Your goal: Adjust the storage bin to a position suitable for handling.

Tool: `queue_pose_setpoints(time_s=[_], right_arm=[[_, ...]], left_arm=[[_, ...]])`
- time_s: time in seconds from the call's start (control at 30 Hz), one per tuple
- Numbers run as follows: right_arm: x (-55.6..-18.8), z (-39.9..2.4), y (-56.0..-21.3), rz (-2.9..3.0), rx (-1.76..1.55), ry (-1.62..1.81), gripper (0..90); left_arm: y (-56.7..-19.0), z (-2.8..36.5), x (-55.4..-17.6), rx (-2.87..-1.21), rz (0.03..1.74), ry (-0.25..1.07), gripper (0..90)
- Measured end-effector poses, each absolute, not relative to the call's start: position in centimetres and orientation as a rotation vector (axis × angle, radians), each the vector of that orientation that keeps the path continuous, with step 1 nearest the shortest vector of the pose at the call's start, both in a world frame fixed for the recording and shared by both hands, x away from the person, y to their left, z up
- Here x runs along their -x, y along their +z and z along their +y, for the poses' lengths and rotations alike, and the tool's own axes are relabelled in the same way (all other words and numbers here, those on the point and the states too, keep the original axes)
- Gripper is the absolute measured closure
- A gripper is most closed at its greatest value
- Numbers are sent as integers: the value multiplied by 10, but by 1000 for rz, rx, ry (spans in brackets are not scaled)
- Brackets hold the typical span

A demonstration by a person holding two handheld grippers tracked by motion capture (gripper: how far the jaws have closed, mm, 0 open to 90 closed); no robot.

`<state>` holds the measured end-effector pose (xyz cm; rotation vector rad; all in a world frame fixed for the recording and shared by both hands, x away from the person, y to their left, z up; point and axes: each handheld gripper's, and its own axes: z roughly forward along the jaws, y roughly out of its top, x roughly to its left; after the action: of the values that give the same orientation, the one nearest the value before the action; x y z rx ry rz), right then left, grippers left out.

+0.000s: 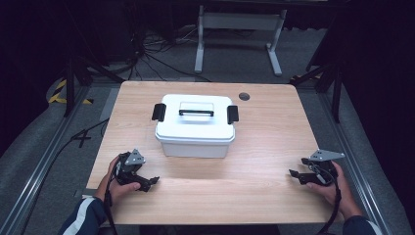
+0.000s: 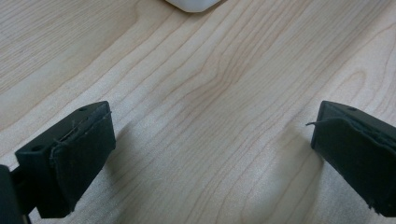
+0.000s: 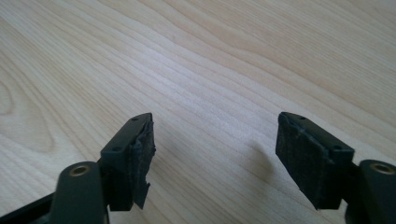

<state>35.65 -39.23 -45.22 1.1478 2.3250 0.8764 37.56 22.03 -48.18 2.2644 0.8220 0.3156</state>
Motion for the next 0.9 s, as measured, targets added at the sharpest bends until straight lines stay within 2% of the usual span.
queue_pose_setpoints(time_s=[0.33,0.9], right_arm=[[-355,-381,-422,2357,-1021,887,358],[-368,-345,-377,2427,-824,835,360]], left_arm=[[-482,220,-376,-2264,821,310,2],[-482,220,-375,-2264,824,308,2]])
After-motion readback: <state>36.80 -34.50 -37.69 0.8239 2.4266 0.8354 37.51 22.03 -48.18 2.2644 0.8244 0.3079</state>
